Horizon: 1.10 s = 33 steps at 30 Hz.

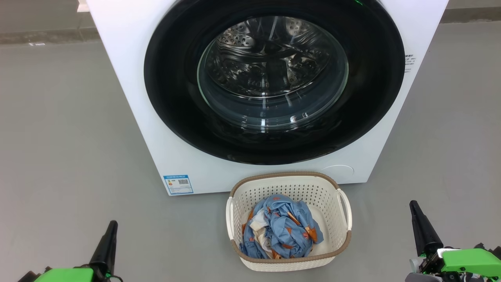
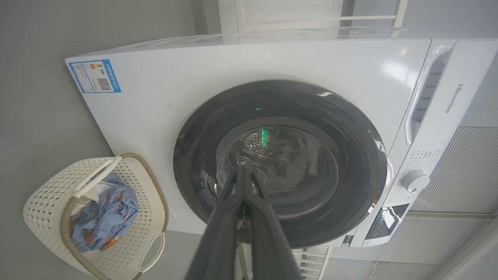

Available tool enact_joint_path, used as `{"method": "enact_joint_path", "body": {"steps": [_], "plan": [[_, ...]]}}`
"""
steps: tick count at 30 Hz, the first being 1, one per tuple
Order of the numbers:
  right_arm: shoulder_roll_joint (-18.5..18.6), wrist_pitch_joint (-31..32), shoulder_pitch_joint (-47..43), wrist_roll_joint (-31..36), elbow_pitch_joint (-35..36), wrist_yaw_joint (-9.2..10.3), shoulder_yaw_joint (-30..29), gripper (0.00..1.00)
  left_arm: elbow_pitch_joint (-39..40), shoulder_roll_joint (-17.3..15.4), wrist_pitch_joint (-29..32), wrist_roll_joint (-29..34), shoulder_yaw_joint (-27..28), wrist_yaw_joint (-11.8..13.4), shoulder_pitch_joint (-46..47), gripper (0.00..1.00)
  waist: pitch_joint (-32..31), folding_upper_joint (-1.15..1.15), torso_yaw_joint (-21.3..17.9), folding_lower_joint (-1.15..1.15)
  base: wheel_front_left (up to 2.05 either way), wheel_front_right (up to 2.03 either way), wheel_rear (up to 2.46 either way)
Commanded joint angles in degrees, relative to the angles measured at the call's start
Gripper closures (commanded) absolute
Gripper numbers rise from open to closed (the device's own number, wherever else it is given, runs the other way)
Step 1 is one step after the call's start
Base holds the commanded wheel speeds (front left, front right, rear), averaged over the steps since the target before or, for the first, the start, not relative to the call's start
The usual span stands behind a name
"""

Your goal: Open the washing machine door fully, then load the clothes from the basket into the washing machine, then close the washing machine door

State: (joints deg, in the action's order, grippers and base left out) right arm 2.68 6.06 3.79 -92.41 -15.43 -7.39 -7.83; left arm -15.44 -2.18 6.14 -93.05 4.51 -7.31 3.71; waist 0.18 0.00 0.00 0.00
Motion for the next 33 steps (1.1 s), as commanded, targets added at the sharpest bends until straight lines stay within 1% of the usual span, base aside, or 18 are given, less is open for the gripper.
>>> {"method": "enact_joint_path", "body": {"steps": [1,33], "plan": [[0.2,0.5,2.4,0.3,1.4,-0.10,1.3,1.00,1.4,-0.7,0.4,0.9,2.0,-0.2,2.5,1.00,0.0,0.00,0.0,0.00,0.00,0.00,0.00],[0.2,0.5,2.4,0.3,1.4,-0.10,1.3,1.00,1.4,-0.7,0.4,0.9,2.0,-0.2,2.5,1.00,0.0,0.00,0.0,0.00,0.00,0.00,0.00]]}}
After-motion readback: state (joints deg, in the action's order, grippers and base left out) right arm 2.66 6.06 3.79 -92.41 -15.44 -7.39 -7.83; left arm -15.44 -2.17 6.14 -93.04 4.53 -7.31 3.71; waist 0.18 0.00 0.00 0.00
